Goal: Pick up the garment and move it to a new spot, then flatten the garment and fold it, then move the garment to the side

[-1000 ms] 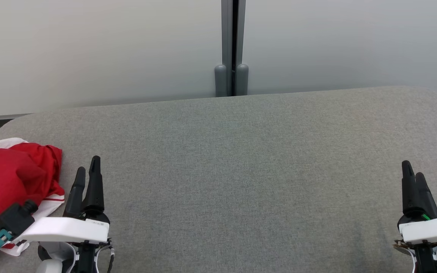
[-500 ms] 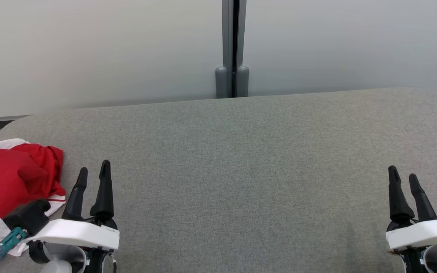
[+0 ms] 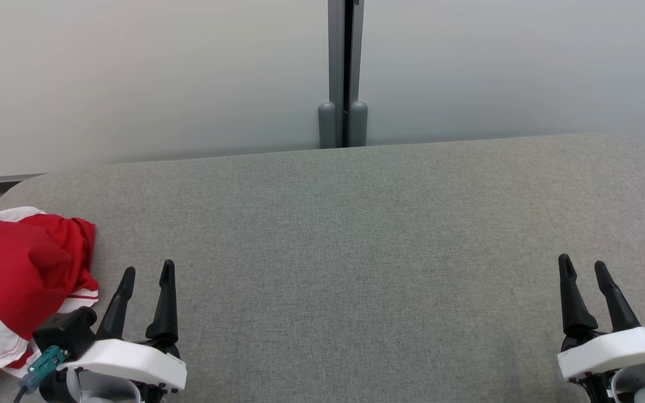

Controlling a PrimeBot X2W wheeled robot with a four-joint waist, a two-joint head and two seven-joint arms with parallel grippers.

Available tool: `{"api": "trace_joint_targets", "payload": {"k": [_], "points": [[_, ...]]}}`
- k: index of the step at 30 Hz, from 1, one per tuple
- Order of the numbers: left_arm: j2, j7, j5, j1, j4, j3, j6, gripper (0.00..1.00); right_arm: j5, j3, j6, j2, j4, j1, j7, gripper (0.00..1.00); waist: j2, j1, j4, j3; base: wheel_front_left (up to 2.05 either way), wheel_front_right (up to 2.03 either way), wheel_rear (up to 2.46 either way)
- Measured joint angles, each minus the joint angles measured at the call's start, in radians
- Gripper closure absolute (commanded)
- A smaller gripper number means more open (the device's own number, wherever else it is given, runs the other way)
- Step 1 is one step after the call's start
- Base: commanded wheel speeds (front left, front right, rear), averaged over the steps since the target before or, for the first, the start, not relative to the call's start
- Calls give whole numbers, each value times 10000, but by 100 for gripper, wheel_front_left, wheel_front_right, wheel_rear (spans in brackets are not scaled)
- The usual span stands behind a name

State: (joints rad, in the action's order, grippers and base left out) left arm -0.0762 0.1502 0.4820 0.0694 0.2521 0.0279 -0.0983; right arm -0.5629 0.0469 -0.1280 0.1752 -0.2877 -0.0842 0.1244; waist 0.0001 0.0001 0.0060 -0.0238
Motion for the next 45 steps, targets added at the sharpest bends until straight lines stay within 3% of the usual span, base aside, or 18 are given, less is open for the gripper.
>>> {"api": "trace_joint_targets", "payload": {"k": [18, 45], "points": [[-67, 441, -1680, -1, 568, 151, 291, 0, 1365, 81, 0, 71, -316, 2, -8, 0, 0, 0, 20, -130, 0, 0, 0], [17, 968, -3244, 23, 1252, 90, 270, 0, 2694, 104, -10, 52, -731, 17, 272, 0, 0, -1, 55, -203, 0, 0, 0]]}}
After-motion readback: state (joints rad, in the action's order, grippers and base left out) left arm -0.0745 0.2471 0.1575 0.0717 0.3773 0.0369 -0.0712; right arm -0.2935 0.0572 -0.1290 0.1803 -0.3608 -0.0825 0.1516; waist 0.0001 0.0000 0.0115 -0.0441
